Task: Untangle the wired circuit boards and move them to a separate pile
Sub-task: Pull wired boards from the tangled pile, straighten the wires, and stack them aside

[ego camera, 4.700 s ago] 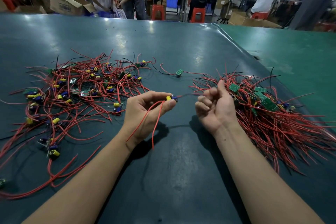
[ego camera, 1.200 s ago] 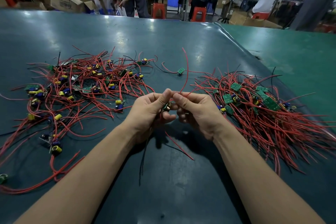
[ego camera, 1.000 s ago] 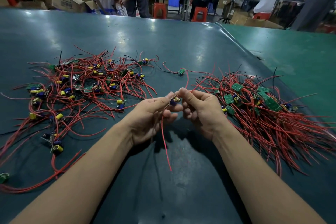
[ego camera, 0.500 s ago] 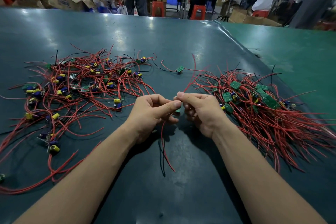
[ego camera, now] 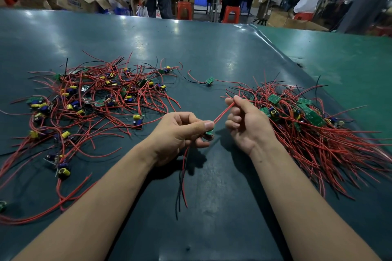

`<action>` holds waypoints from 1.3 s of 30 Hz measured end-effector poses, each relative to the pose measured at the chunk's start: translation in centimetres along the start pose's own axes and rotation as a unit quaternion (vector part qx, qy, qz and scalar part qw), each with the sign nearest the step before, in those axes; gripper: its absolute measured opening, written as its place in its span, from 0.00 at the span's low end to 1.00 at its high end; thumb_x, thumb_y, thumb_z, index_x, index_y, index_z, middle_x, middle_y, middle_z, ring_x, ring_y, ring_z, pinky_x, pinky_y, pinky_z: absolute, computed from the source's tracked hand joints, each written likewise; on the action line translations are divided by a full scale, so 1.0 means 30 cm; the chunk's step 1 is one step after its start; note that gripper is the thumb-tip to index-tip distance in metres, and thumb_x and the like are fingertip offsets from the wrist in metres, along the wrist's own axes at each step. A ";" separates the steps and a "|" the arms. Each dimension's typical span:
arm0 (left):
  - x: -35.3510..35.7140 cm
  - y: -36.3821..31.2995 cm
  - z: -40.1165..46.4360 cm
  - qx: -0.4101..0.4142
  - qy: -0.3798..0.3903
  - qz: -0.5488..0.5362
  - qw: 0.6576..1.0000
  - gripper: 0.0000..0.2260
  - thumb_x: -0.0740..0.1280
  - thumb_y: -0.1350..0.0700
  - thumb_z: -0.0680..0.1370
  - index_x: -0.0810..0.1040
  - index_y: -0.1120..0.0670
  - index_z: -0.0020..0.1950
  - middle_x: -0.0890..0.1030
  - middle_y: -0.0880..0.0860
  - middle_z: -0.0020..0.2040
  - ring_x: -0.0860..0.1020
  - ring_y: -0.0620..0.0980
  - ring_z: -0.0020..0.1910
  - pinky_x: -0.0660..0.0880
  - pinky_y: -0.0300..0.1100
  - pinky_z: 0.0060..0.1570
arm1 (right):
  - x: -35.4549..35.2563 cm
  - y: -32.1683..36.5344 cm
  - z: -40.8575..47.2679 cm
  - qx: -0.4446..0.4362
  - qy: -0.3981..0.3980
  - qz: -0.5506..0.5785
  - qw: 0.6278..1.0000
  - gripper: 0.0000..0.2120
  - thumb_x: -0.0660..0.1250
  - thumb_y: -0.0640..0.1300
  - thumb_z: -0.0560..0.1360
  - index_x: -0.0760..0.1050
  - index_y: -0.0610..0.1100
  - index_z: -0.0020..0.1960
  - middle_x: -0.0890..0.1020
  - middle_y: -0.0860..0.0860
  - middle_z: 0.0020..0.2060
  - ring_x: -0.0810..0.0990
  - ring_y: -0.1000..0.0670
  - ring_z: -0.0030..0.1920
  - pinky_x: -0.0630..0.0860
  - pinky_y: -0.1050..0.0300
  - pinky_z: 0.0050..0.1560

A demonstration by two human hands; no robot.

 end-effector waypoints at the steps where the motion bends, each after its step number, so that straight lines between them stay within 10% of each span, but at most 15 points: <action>1: 0.003 0.001 -0.002 -0.001 0.003 -0.001 1.000 0.10 0.73 0.61 0.66 0.73 0.57 0.30 0.80 0.58 0.33 0.81 0.48 0.29 0.78 0.38 0.32 | -0.001 -0.006 0.001 0.013 0.000 0.015 1.000 0.14 0.61 0.41 0.81 0.75 0.39 0.38 0.65 0.54 0.21 0.60 0.59 0.18 0.57 0.67 0.18; 12: 0.032 -0.014 -0.031 -0.013 0.034 0.007 0.999 0.11 0.70 0.64 0.67 0.72 0.57 0.27 0.78 0.55 0.27 0.77 0.46 0.24 0.76 0.38 0.29 | 0.006 0.009 0.002 0.004 0.010 0.022 1.000 0.13 0.59 0.41 0.81 0.75 0.39 0.39 0.64 0.54 0.21 0.60 0.58 0.19 0.57 0.66 0.18; 20: 0.044 -0.009 -0.033 -0.028 0.054 0.021 0.998 0.11 0.71 0.64 0.67 0.75 0.55 0.27 0.77 0.59 0.28 0.76 0.48 0.24 0.76 0.39 0.30 | 0.022 -0.025 -0.004 0.093 0.040 0.125 0.987 0.25 0.54 0.41 0.79 0.64 0.46 0.23 0.57 0.54 0.19 0.55 0.57 0.16 0.51 0.67 0.15; 26: 0.039 -0.013 -0.037 -0.027 0.059 0.015 0.998 0.11 0.71 0.64 0.67 0.75 0.54 0.27 0.78 0.58 0.28 0.76 0.47 0.23 0.76 0.38 0.30 | -0.012 0.023 -0.004 0.007 -0.016 0.070 0.997 0.15 0.58 0.42 0.82 0.75 0.39 0.40 0.65 0.53 0.26 0.61 0.57 0.19 0.58 0.66 0.17; 32: 0.046 -0.012 -0.041 -0.027 0.081 0.027 0.996 0.12 0.70 0.64 0.68 0.75 0.53 0.26 0.78 0.56 0.28 0.78 0.48 0.25 0.75 0.38 0.29 | -0.010 -0.005 -0.006 0.070 -0.003 0.094 0.993 0.26 0.55 0.42 0.80 0.61 0.47 0.22 0.56 0.54 0.19 0.54 0.57 0.15 0.51 0.65 0.12; 39: -0.053 -0.040 -0.008 0.032 -0.068 -0.052 0.996 0.08 0.72 0.57 0.68 0.79 0.54 0.30 0.82 0.58 0.35 0.73 0.42 0.22 0.78 0.37 0.32 | 0.032 -0.025 -0.029 0.066 0.070 -0.135 0.986 0.32 0.57 0.69 0.73 0.79 0.41 0.50 0.71 0.53 0.29 0.66 0.56 0.22 0.61 0.67 0.19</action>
Point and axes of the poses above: each hand's wrist, its own z-axis towards the middle knuckle, its own x-axis out of the palm, y = z × x, the point moved 8 cm from there along z, towards the middle knuckle
